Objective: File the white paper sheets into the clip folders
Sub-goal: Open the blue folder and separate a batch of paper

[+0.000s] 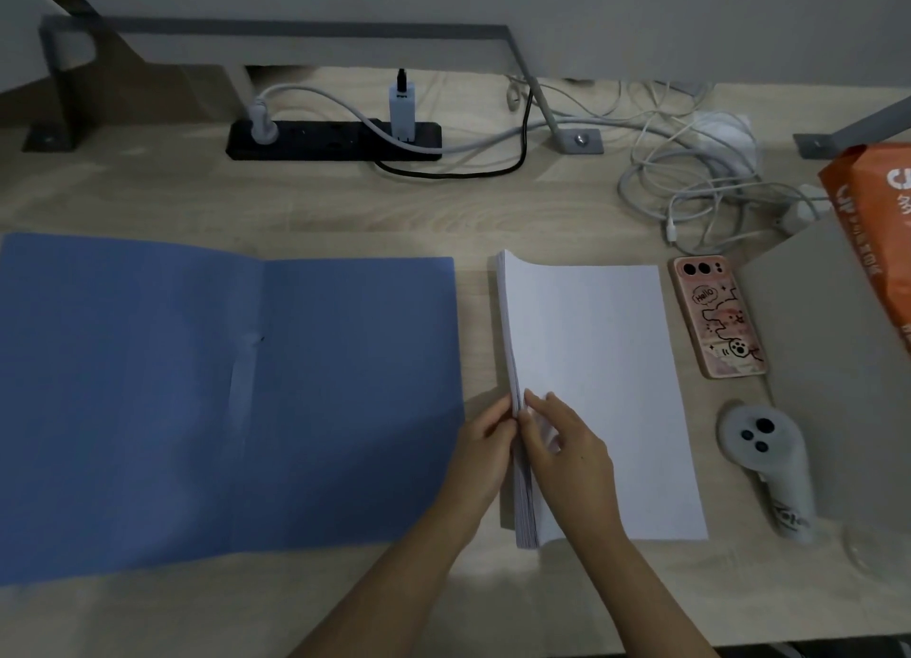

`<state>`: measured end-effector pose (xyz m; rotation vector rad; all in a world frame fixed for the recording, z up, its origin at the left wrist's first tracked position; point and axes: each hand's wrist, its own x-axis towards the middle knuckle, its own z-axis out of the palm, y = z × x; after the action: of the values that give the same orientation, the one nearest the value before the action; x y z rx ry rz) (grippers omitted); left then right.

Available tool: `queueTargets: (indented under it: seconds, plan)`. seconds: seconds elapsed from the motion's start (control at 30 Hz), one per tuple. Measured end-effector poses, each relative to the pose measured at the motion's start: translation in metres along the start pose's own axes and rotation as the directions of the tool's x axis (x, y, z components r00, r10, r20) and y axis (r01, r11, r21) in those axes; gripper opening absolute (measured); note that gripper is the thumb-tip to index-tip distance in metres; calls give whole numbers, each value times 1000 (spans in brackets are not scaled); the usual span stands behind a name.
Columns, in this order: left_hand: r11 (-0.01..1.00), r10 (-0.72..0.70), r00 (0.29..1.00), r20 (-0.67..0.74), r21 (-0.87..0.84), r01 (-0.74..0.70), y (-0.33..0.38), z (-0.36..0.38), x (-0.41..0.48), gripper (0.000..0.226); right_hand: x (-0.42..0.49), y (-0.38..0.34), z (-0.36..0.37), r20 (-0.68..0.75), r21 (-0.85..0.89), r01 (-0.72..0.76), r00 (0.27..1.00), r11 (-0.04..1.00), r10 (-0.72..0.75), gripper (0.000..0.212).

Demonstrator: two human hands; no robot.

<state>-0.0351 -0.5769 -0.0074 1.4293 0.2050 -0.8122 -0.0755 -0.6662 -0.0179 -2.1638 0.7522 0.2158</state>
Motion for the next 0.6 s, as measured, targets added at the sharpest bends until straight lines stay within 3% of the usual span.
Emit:
queueTargets:
  seconds: [0.43,0.6]
  plan:
    - [1000,0,1000,1,2,0,-4,-3,4,36,0,-4,1,-18,-25,-31,999,999,31,40]
    - [989,12,996,-94,148,2,-13,1,7,34,-2,-1,3,-52,2,-34,998,999,34,33]
